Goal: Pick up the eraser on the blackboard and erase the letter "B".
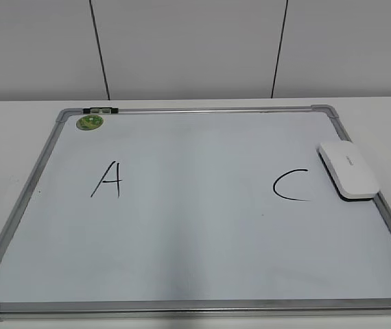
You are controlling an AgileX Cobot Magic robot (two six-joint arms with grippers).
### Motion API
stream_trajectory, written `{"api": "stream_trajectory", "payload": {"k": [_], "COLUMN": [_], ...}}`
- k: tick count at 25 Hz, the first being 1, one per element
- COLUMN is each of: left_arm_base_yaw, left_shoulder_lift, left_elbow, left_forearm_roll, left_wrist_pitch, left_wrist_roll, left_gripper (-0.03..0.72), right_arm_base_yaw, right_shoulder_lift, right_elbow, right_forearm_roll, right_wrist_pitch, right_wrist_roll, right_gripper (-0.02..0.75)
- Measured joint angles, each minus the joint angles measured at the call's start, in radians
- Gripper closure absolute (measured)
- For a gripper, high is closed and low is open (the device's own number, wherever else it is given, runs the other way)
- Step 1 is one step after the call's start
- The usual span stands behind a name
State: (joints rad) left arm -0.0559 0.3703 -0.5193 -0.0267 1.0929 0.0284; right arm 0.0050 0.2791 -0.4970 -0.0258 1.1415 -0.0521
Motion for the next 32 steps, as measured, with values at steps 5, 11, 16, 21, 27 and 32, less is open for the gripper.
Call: {"api": "stream_trajectory", "payload": {"k": [5, 11, 16, 21, 27, 32], "left_arm_base_yaw": [0.054, 0.06, 0.06, 0.06, 0.06, 0.06], "left_shoulder_lift": [-0.131, -0.274, -0.335, -0.353, -0.353, -0.353], "left_elbow": [0.0, 0.0, 0.0, 0.0, 0.0, 0.0], "left_forearm_roll": [0.0, 0.0, 0.0, 0.0, 0.0, 0.0], "left_wrist_pitch": [0.0, 0.0, 0.004, 0.007, 0.007, 0.007], "left_wrist_roll": [0.0, 0.0, -0.001, -0.001, -0.001, -0.001], "left_gripper": [0.195, 0.195, 0.195, 0.195, 0.195, 0.195], "right_arm_base_yaw": [-0.037, -0.039, -0.039, -0.039, -0.039, -0.039], "right_shoulder_lift": [-0.091, -0.239, -0.294, -0.297, -0.297, -0.297], "right_elbow": [0.0, 0.0, 0.0, 0.0, 0.0, 0.0], "right_forearm_roll": [0.0, 0.0, 0.0, 0.0, 0.0, 0.0], "right_wrist_pitch": [0.0, 0.0, 0.002, 0.002, 0.002, 0.002], "right_wrist_roll": [0.0, 0.0, 0.0, 0.0, 0.002, 0.002], "right_gripper": [0.146, 0.146, 0.146, 0.146, 0.147, 0.146]}}
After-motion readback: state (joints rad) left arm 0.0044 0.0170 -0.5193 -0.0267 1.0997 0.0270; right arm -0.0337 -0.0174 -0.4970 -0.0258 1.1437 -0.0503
